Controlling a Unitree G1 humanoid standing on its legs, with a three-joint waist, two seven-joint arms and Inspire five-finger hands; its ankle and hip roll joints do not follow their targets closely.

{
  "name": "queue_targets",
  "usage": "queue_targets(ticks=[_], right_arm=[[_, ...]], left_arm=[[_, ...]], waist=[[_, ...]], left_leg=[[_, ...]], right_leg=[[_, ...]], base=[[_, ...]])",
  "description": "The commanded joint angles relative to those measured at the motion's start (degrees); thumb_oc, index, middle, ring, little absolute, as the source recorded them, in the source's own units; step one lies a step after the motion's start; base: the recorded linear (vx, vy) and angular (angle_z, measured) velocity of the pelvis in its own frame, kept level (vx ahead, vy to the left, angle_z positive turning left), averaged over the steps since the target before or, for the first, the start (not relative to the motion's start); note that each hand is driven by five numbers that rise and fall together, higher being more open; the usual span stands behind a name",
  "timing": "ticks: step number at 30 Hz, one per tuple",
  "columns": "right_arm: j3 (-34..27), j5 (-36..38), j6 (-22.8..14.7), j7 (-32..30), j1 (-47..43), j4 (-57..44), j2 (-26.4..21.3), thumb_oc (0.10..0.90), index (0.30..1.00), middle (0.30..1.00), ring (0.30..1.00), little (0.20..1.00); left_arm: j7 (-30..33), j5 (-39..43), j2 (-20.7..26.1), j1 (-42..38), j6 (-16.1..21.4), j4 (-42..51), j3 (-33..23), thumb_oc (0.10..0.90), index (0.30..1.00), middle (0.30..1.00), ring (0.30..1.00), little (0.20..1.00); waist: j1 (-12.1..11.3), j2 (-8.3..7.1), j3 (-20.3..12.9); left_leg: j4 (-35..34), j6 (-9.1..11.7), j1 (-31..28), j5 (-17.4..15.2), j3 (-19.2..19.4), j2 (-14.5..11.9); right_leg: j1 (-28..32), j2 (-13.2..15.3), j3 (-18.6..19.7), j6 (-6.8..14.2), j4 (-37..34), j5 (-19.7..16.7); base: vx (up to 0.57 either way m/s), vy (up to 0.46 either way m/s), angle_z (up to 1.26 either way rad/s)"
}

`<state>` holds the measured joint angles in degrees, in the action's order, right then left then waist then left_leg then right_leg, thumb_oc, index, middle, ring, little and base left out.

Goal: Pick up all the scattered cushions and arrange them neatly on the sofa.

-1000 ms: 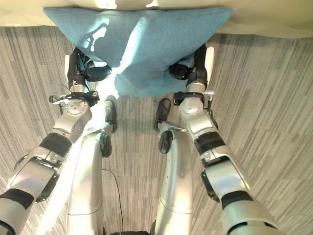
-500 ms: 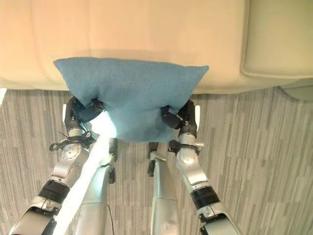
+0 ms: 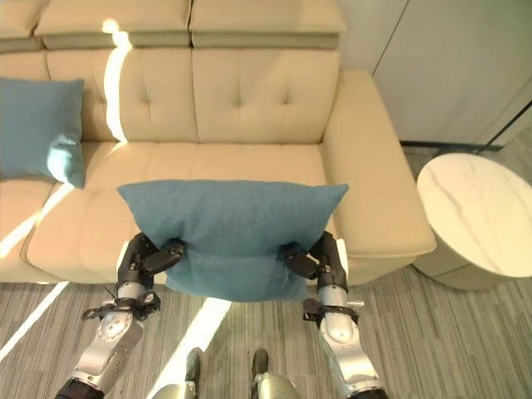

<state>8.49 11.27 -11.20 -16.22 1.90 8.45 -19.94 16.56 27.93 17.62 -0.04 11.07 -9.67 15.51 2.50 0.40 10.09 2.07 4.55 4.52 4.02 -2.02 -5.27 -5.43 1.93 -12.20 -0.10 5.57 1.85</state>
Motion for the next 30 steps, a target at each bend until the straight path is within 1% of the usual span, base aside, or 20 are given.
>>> queue_targets(ticks=[1,4,5,8,9,10,11,12,13,14,16,19,20,21,22,24,25,26,28,30], right_arm=[[-1.84,-1.25,-6.72,1.23,-3.51,-9.13,-1.20,0.400,0.300,0.300,0.300,0.300],[-2.70,-0.77,-6.31,0.11,-3.62,-9.59,-0.54,0.400,0.300,0.300,0.300,0.300],[-2.52,-1.13,-6.11,0.12,-3.61,-10.04,-0.35,0.400,0.300,0.300,0.300,0.300],[-2.54,-1.88,-5.52,0.30,-3.55,-10.34,-0.22,0.400,0.300,0.300,0.300,0.300],[-2.53,-2.20,-5.40,0.39,-3.48,-10.30,0.04,0.400,0.300,0.300,0.300,0.300],[-2.84,-2.47,-5.15,0.69,-3.36,-10.14,0.34,0.400,0.300,0.300,0.300,0.300],[-2.85,-2.47,-5.13,0.69,-3.34,-10.15,0.35,0.400,0.300,0.300,0.300,0.300],[-2.94,-2.92,-4.95,0.79,-3.63,-10.30,0.68,0.400,0.300,0.300,0.300,0.300],[-2.95,-2.92,-4.93,0.80,-3.65,-10.30,0.68,0.400,0.300,0.300,0.300,0.300],[-2.75,-3.13,-4.79,0.99,-4.17,-10.30,1.10,0.400,0.300,0.300,0.300,0.300],[-2.10,-3.04,-5.00,1.04,-4.59,-10.15,2.01,0.400,0.300,0.300,0.300,0.300],[-1.84,-3.37,-4.97,1.40,-5.10,-9.97,1.78,0.400,0.300,0.300,0.300,0.300],[-1.75,-3.30,-5.12,1.33,-5.50,-9.82,1.42,0.400,0.300,0.300,0.300,0.300],[-1.47,-3.18,-5.10,1.04,-6.64,-9.64,1.15,0.400,0.300,0.300,0.300,0.300],[-1.16,-3.01,-5.20,0.99,-6.73,-9.19,0.98,0.400,0.300,0.300,0.300,0.300],[-2.14,-3.06,-5.17,1.11,-5.03,-8.95,0.70,0.400,0.300,0.300,0.300,0.300],[-3.41,-3.21,-5.45,0.90,-3.69,-9.16,0.07,0.400,0.300,0.300,0.300,0.300],[-4.51,-3.01,-5.77,0.59,-2.70,-9.01,-0.73,0.400,0.300,0.300,0.300,0.300],[-5.02,-2.56,-5.76,0.23,-2.60,-8.80,-1.36,0.400,0.300,0.300,0.300,0.300],[-5.22,-2.13,-5.61,0.35,-2.30,-8.77,-1.44,0.400,0.300,0.300,0.300,0.300]], left_arm=[[-4.05,-1.70,-1.13,-5.47,6.22,5.44,1.00,0.400,0.300,0.300,0.300,0.300],[-3.87,-2.74,-1.27,-6.14,5.65,5.14,1.92,0.400,0.300,0.300,0.300,0.300],[-3.94,-3.18,-1.12,-5.15,5.45,5.74,1.62,0.400,0.300,0.300,0.300,0.300],[-4.38,-3.32,-0.44,-3.52,4.97,7.19,1.57,0.400,0.300,0.300,0.300,0.300],[-4.40,-3.88,-0.10,-3.07,4.73,7.61,1.43,0.400,0.300,0.300,0.300,0.300],[-4.49,-4.38,0.28,-2.83,4.56,8.22,1.29,0.400,0.300,0.300,0.300,0.300],[-4.49,-4.38,0.29,-2.82,4.55,8.24,1.29,0.400,0.300,0.300,0.300,0.300],[-4.33,-4.41,0.72,-2.70,4.51,8.76,0.80,0.400,0.300,0.300,0.300,0.300],[-4.34,-4.40,0.73,-2.72,4.50,8.76,0.79,0.400,0.300,0.300,0.300,0.300],[-3.86,-4.34,1.25,-2.67,4.49,8.79,0.47,0.400,0.300,0.300,0.300,0.300],[-3.53,-4.62,1.44,-3.21,4.65,8.34,0.24,0.400,0.300,0.300,0.300,0.300],[-3.70,-4.49,1.03,-3.47,5.19,8.09,0.15,0.400,0.300,0.300,0.300,0.300],[-3.75,-4.41,0.92,-3.50,5.27,8.06,0.05,0.400,0.300,0.300,0.300,0.300],[-3.66,-4.11,0.62,-4.14,5.36,7.94,0.02,0.400,0.300,0.300,0.300,0.300],[-3.80,-4.16,0.51,-4.87,5.28,7.63,0.46,0.400,0.300,0.300,0.300,0.300],[-4.30,-4.07,-0.56,-4.89,5.40,7.17,0.59,0.400,0.300,0.300,0.300,0.300],[-5.10,-3.45,-1.00,-4.46,5.58,7.69,0.70,0.400,0.300,0.300,0.300,0.300],[-5.59,-3.15,-1.37,-4.38,5.42,7.48,1.14,0.400,0.300,0.300,0.300,0.300],[-5.73,-2.93,-1.55,-4.69,5.24,7.16,1.40,0.400,0.300,0.300,0.300,0.300],[-5.75,-2.90,-1.64,-4.54,4.97,7.02,1.16,0.400,0.300,0.300,0.300,0.300]], waist=[[1.06,-2.35,-4.14],[0.92,-3.45,-4.16],[0.80,-3.36,-5.06],[0.09,-4.45,-5.71],[-0.32,-4.66,-5.97],[-0.52,-4.61,-6.25],[-0.67,-4.67,-6.23],[-0.70,-4.39,-5.70],[-0.80,-4.46,-5.82],[-0.20,-4.16,-4.55],[-0.19,-3.85,-3.99],[0.29,-3.63,-4.04],[0.47,-3.73,-4.03],[0.65,-4.03,-3.71],[0.91,-4.50,-3.79],[1.41,-5.60,-3.69],[1.87,-5.98,-3.99],[2.09,-6.44,-3.61],[2.33,-6.30,-3.32],[2.18,-6.36,-3.13]], left_leg=[[6.25,2.71,5.35,-3.41,2.47,-0.19],[7.53,1.47,11.00,-1.16,7.93,0.01],[5.84,0.69,9.73,-2.17,8.26,0.00],[7.09,-0.53,7.68,-4.83,8.02,0.77],[7.29,-1.58,6.16,-6.53,8.64,1.19],[7.20,-2.73,5.00,-7.78,8.80,1.92],[7.14,-2.78,4.91,-7.80,8.96,1.96],[6.35,-4.14,3.75,-8.24,8.82,2.66],[6.27,-4.18,3.85,-8.19,8.97,2.72],[5.64,-5.41,2.92,-8.42,9.05,2.91],[4.79,-5.97,1.95,-8.91,9.48,2.94],[3.08,-5.70,0.04,-9.34,9.08,3.34],[2.55,-5.53,-0.79,-9.64,9.12,3.53],[2.09,-5.10,-2.00,-10.42,9.10,3.72],[2.50,-4.69,-2.59,-11.52,8.76,3.93],[6.22,-3.40,-2.37,-13.17,7.81,3.53],[10.15,-1.96,-0.98,-13.87,7.65,2.45],[17.24,-0.52,2.46,-11.73,7.52,0.99],[22.27,-0.10,5.07,-10.24,7.43,-0.22],[23.25,-0.36,6.70,-10.16,7.22,-0.25]], right_leg=[[3.69,1.04,0.54,3.41,-2.76,4.67],[4.38,1.73,-0.22,3.59,-3.46,4.24],[4.74,1.50,0.15,4.05,-3.09,4.35],[6.74,2.68,1.50,4.92,-1.93,5.62],[7.54,3.47,2.60,5.52,-1.12,6.18],[6.98,4.47,3.36,6.40,1.72,5.86],[6.86,4.55,3.53,6.45,1.96,5.98],[4.48,5.49,4.46,7.60,8.57,4.50],[4.09,5.59,4.64,7.64,8.98,4.66],[0.30,6.00,5.86,8.70,15.43,1.55],[-2.93,6.04,6.26,9.20,19.11,1.11],[-5.04,4.74,6.39,8.31,14.77,2.69],[-5.51,4.26,6.18,7.96,11.77,2.36],[-8.09,4.79,4.88,8.17,6.80,0.01],[-7.01,4.29,4.55,7.89,3.44,-0.07],[-4.81,2.74,6.53,6.81,1.82,-0.17],[-3.15,2.41,5.40,5.84,0.49,0.14],[-1.43,2.12,4.47,4.60,-0.55,0.50],[0.01,1.44,3.29,3.47,-1.52,0.99],[1.28,1.19,3.00,2.97,-2.47,1.37]], base=[[0.07,0.022,0.32],[0.12,0.053,0.54],[0.30,0.138,0.54],[0.31,0.169,-0.49],[0.33,0.284,-0.79],[0.25,0.240,-0.40],[0.19,0.256,-0.30],[0.07,0.138,-0.22],[0.11,0.234,-0.12],[0.05,0.136,-0.11],[0.08,0.122,-0.13],[0.15,0.013,-0.05],[0.20,-0.094,-0.02],[0.23,-0.151,-0.11],[0.29,-0.229,-0.22],[0.27,-0.284,0.25],[0.24,-0.360,0.85],[0.21,-0.342,0.93],[0.11,-0.176,0.85],[0.09,-0.076,0.29]])
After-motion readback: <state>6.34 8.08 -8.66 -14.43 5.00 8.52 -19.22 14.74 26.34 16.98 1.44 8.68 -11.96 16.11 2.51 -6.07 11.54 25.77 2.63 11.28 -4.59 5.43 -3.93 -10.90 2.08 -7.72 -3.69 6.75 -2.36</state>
